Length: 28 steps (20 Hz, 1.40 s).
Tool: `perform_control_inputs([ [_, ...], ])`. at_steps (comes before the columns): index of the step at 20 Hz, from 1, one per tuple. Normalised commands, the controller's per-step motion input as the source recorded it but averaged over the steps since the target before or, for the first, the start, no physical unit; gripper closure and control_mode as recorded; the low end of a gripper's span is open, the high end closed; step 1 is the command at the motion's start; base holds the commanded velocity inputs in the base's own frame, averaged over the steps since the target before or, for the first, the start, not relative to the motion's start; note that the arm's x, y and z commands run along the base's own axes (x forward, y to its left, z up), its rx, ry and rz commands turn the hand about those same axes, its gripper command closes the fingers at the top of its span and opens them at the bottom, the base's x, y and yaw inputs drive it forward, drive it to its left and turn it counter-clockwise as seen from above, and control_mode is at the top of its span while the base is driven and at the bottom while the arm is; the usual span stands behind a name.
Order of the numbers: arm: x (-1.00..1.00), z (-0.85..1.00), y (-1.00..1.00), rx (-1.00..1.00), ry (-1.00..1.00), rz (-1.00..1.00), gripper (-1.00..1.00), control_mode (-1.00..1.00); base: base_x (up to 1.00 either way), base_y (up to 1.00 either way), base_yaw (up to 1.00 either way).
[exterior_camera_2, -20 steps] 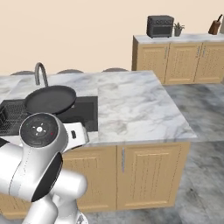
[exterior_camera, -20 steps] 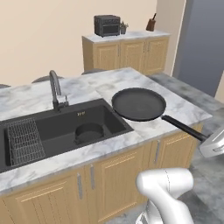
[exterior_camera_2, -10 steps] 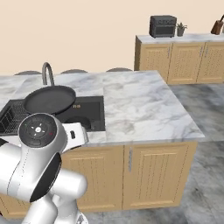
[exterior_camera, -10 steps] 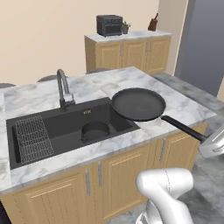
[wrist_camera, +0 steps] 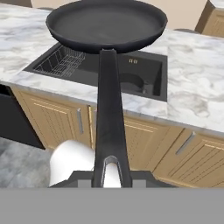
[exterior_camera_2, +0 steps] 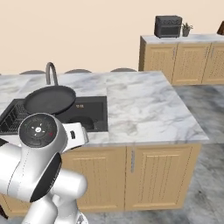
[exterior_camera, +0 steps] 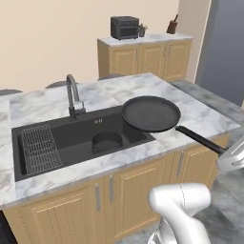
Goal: Move the pot and pan from the stove into the sink.
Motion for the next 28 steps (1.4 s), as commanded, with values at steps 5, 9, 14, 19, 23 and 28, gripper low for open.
perform_control_inputs([
  [5, 0.0, 0.0, 0.0, 0.0, 0.0, 0.0, 1.0, 1.0, 0.03, 0.0, 0.09],
  [9, 0.0, 0.0, 0.0, 0.0, 0.0, 0.0, 1.0, 1.0, 0.36, 0.08, 0.01],
  [14, 0.0, 0.0, 0.0, 0.0, 0.0, 0.0, 1.0, 1.0, 0.54, 0.16, 0.0],
  [19, 0.0, 0.0, 0.0, 0.0, 0.0, 0.0, 1.0, 1.0, 0.52, 0.1, 0.0],
  [23, 0.03, 0.0, 0.0, 0.0, 0.01, 0.0, 1.0, -1.0, 0.09, 0.03, 0.0],
  [28, 0.2, -0.06, 0.05, 0.0, 0.07, 0.0, 1.0, -1.0, 0.0, 0.0, 0.0],
])
